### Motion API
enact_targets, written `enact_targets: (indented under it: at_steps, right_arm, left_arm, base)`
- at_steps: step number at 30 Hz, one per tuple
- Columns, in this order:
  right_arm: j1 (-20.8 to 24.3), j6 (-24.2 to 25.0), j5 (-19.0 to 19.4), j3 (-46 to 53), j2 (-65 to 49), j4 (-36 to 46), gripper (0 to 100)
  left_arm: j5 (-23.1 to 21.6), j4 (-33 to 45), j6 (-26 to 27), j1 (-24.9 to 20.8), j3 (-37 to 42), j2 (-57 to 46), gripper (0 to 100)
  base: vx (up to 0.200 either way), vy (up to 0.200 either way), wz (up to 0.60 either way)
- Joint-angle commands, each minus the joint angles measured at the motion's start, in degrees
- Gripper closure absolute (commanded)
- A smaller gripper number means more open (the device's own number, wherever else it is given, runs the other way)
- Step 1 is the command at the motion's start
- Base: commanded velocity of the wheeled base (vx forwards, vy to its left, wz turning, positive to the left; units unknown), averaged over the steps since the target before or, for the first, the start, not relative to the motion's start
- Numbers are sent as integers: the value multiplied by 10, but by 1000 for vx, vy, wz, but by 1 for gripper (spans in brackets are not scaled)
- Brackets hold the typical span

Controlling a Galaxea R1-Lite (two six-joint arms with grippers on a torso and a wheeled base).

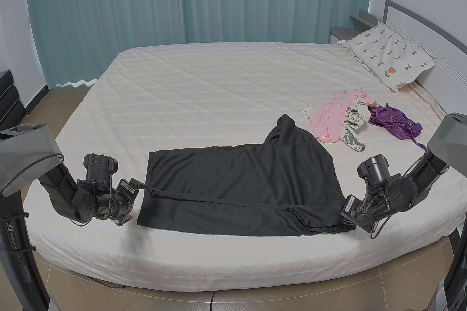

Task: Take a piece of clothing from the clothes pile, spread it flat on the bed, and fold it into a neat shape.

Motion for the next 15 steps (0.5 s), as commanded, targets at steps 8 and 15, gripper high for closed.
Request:
enact_targets:
  at_steps: [8,15]
  right_arm:
    - [4,-5,1,46,-17,-3,0]
    - [-15,-9,11,42,-58,-14,0]
  left_arm:
    - [0,0,0,0,0,0,0]
    - [-1,-1,0,2,-4,-6,0]
  base:
    - [0,0,0]
    - [0,0,0]
